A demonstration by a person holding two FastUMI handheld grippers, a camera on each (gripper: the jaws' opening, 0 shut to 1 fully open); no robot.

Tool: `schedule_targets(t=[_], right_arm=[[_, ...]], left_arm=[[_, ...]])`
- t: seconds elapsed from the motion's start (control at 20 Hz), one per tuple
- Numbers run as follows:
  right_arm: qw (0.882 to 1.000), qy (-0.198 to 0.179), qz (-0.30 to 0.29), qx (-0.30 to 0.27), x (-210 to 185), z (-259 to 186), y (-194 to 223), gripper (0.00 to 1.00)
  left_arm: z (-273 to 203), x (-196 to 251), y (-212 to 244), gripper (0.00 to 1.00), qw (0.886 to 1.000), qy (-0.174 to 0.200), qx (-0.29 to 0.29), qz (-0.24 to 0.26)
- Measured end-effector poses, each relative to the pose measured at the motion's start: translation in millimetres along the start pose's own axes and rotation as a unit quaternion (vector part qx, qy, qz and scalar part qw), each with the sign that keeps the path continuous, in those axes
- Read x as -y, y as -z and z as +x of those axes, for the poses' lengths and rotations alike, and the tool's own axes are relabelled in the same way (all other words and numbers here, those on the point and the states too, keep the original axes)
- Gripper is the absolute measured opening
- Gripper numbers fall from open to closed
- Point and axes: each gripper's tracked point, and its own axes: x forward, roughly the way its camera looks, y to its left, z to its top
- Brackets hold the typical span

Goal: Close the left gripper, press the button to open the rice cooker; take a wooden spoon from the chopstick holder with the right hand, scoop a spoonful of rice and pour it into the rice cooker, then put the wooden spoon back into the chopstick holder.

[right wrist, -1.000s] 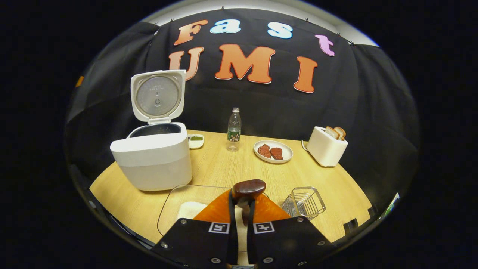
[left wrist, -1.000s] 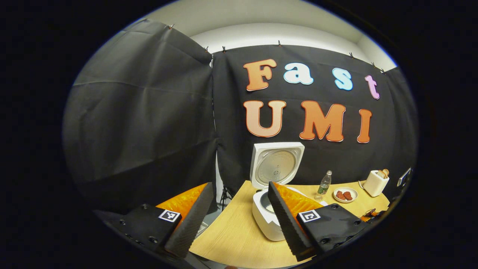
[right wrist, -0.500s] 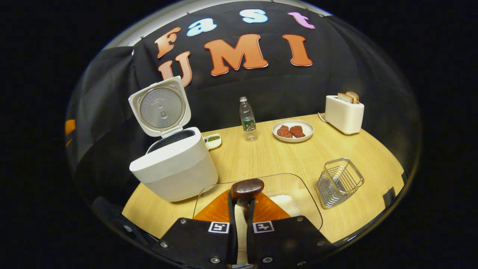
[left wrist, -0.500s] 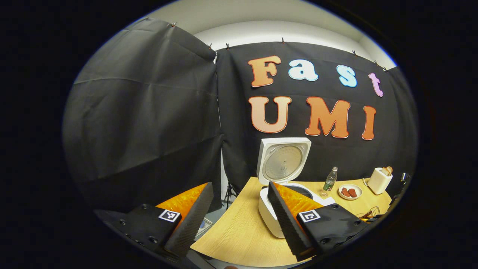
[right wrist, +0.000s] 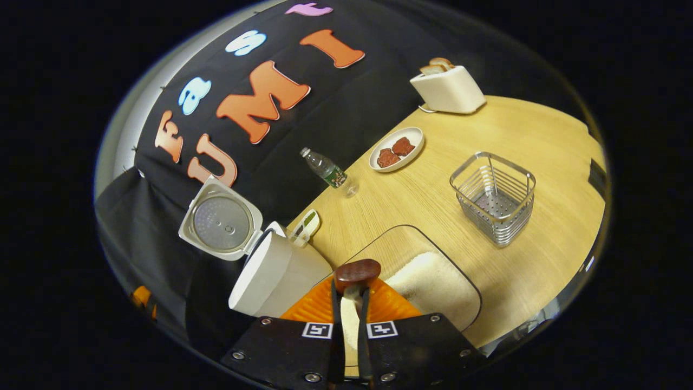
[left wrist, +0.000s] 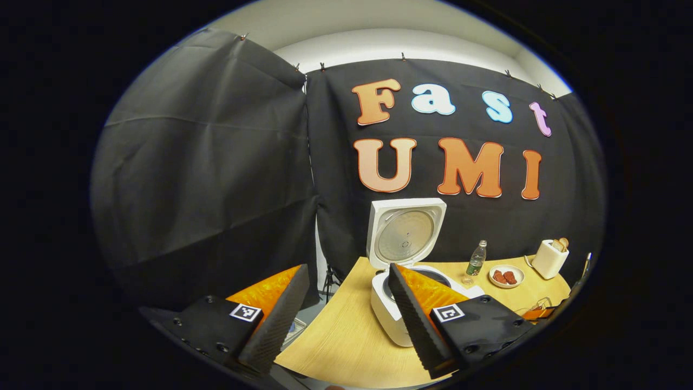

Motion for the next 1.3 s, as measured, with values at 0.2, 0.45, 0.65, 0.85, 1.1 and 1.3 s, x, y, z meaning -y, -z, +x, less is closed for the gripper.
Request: schedule_targets(t=[0.2, 0.45, 0.65, 0.85, 1.1, 1.3], right_arm=[[0.994, -0.004, 0.108, -0.012, 16, 3, -3, 0.09], [0.987, -0.013, 0.160, -0.007, 24, -8, -15, 0.09], [0.980, -0.023, 0.196, 0.010, 28, -23, -34, 0.09], [0.975, -0.028, 0.218, 0.020, 28, -36, -46, 0.08], [0.967, -0.049, 0.247, 0.031, 11, -54, -68, 0.08], [0.967, -0.060, 0.243, 0.043, -13, -61, -90, 0.09]], left_arm=[[3, 13, 0, 0.99, 1.000, 0.015, -0.002, -0.008], [5, 22, -8, 0.99, 1.000, 0.021, 0.007, -0.005], [7, 31, -11, 0.99, 0.999, 0.032, 0.011, -0.009], [8, 41, -13, 0.99, 0.999, 0.041, 0.015, -0.018], [7, 53, -17, 0.99, 0.998, 0.059, 0.024, -0.026], [11, 57, -17, 0.99, 0.997, 0.063, 0.026, -0.030]])
